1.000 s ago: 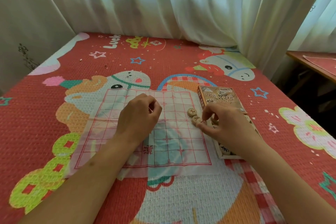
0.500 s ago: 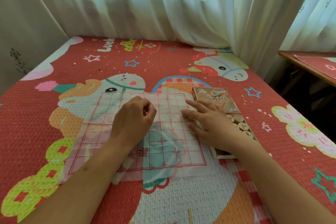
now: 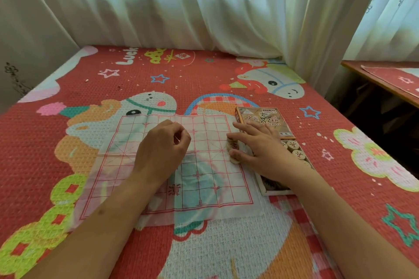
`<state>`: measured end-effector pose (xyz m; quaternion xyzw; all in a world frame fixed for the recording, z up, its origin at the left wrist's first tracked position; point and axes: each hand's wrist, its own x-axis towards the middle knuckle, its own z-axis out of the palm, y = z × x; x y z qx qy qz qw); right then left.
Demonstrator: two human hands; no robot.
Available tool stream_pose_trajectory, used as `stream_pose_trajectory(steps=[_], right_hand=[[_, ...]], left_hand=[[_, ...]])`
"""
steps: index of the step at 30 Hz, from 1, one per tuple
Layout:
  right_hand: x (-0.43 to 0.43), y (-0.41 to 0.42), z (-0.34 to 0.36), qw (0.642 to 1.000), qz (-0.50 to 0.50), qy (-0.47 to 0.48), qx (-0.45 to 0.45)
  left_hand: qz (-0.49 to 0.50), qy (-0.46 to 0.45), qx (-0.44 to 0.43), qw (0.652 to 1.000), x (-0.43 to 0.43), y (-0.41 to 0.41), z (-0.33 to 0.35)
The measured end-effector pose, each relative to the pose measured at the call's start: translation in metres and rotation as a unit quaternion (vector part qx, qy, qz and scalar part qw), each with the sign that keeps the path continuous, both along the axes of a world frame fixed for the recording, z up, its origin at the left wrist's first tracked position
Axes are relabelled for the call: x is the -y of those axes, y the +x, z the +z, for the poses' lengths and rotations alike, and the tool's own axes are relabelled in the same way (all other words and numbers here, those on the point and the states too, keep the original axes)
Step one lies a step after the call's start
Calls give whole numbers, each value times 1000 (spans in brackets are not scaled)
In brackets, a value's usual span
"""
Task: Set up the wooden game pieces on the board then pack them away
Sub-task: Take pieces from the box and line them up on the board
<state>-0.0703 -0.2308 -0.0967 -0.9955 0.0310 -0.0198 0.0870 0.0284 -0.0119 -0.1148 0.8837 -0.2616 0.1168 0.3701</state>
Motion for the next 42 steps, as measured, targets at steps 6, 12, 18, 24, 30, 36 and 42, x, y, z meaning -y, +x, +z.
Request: stream_pose_trajectory(steps=[6,12,18,24,30,36,42], right_hand=[[4,-1,-1,1000,6,15,8],[21,-9,18,992,-32,54,106],[51,-31,37,986,-85,107,96],[50,-32,33,985,-84,121,85],[63,-34,34,980,-120,112,112],[71,-41,38,979,-148,116,81],[52,-66,47,986,-94,130,51]], left_hand=[[-4,0,-2,1000,0,-1,1],[-6,-6,-3,1000,0,-1,2],[-9,-10,2,1000,1,-1,1],[-11,-5,4,1000,1,-1,1],[-31,0,19,999,3,-4,4],[-73,29,18,997,3,-6,3],[-143,178,-10,974,7,-13,0]])
